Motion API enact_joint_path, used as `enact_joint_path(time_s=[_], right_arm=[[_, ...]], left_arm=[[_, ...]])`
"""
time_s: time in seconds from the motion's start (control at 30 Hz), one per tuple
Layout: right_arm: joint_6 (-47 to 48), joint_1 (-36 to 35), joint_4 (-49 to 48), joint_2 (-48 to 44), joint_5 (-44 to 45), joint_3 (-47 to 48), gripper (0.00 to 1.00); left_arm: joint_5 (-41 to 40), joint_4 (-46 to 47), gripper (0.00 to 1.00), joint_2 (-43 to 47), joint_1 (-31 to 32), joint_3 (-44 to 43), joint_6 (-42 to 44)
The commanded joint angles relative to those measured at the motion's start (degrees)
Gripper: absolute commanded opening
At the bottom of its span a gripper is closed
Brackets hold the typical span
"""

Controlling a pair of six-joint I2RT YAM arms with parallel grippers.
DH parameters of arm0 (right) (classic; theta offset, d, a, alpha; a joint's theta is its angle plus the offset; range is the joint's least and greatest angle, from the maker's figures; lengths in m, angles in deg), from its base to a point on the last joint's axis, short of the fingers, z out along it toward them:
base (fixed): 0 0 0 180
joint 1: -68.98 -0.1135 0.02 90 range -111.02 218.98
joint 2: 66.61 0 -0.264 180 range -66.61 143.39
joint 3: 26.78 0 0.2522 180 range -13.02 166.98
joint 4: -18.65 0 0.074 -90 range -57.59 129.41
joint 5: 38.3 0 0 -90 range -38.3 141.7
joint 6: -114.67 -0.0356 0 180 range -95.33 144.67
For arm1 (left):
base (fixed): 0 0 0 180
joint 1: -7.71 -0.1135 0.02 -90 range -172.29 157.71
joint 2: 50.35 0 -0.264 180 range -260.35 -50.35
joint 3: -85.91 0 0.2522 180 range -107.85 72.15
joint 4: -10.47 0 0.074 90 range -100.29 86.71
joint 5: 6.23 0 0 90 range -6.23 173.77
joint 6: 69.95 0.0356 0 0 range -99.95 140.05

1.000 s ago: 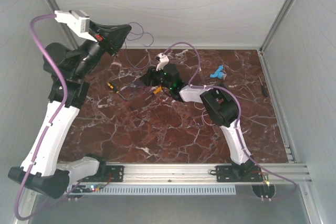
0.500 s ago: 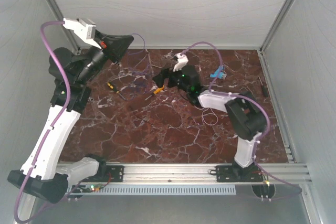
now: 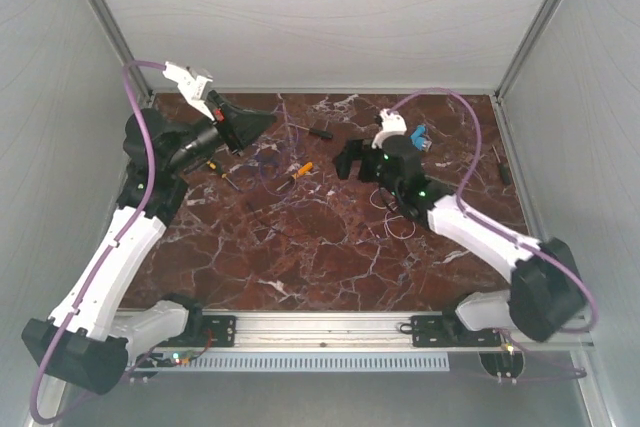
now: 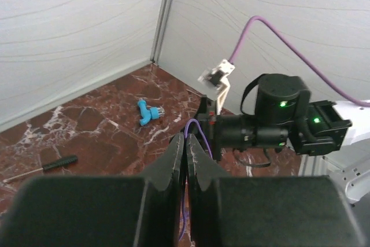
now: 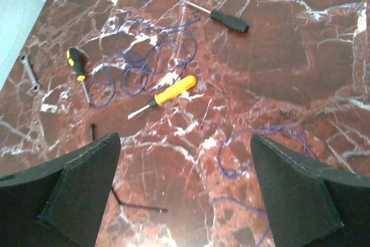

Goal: Zip-tie the wires
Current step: Untie the cable at the center of the board.

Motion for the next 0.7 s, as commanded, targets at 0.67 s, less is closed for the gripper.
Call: enact_joint_path(time_s=[0.67], right_arm=[[-18.19,-3.31,-19.48,-18.89,-15.09,-16.51,0.89]], left_arm=[[3.42,11.29,0.0,1.94,2.94,3.71,-6.72]])
